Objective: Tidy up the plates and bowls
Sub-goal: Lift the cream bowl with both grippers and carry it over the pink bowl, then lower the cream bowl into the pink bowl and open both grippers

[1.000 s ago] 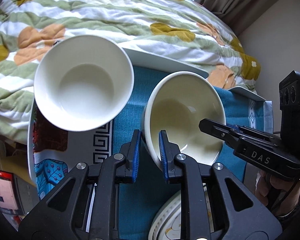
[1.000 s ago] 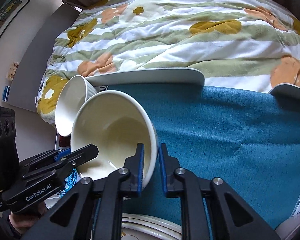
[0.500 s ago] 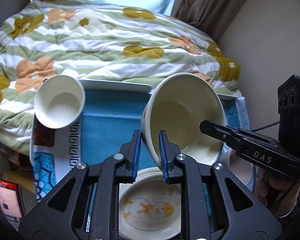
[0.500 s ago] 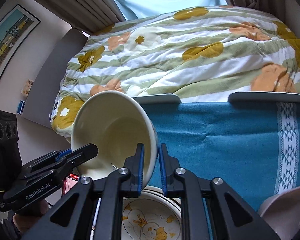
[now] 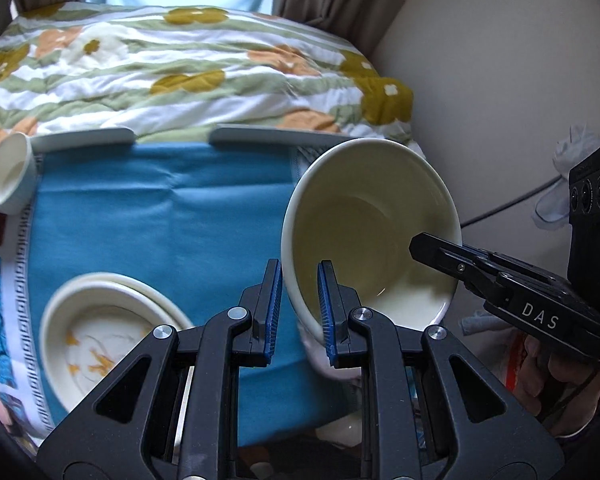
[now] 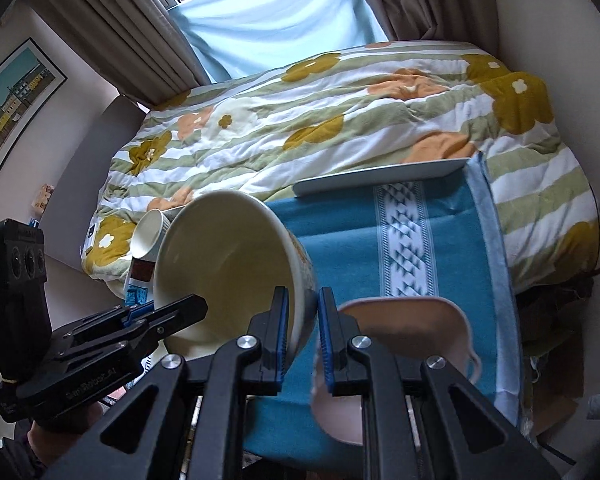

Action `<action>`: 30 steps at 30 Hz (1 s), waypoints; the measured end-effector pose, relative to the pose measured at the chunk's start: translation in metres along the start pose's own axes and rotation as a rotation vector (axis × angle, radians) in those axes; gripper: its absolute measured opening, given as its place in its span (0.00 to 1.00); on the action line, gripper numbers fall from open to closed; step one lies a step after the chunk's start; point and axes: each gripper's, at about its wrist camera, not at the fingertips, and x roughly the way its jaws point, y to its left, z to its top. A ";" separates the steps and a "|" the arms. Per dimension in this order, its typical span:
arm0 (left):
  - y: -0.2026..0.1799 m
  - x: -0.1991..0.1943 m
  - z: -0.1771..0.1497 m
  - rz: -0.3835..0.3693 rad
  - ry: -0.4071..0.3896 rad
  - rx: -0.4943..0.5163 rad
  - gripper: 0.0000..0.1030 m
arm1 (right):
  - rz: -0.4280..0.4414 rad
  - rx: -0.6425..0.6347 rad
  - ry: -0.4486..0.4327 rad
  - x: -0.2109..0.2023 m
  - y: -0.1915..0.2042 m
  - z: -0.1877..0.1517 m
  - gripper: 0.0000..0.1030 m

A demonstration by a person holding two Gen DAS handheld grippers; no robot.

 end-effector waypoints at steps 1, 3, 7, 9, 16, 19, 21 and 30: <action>-0.008 0.007 -0.005 -0.005 0.009 -0.002 0.15 | -0.006 0.007 0.004 -0.004 -0.012 -0.006 0.13; -0.019 0.023 -0.016 -0.006 0.043 -0.001 0.15 | -0.016 0.018 0.014 -0.006 -0.030 -0.018 0.13; -0.034 0.059 -0.035 0.022 0.133 0.029 0.15 | -0.038 0.080 0.059 0.004 -0.062 -0.043 0.13; -0.037 0.074 -0.038 0.036 0.171 0.042 0.15 | -0.041 0.108 0.085 0.014 -0.076 -0.054 0.13; -0.032 0.110 -0.039 0.078 0.262 0.121 0.15 | -0.051 0.193 0.150 0.045 -0.098 -0.071 0.13; -0.037 0.124 -0.042 0.139 0.283 0.209 0.15 | -0.080 0.186 0.164 0.055 -0.097 -0.073 0.13; -0.039 0.128 -0.042 0.170 0.284 0.249 0.15 | -0.090 0.195 0.169 0.060 -0.100 -0.076 0.13; -0.045 0.138 -0.040 0.210 0.272 0.336 0.15 | -0.113 0.238 0.159 0.064 -0.106 -0.080 0.13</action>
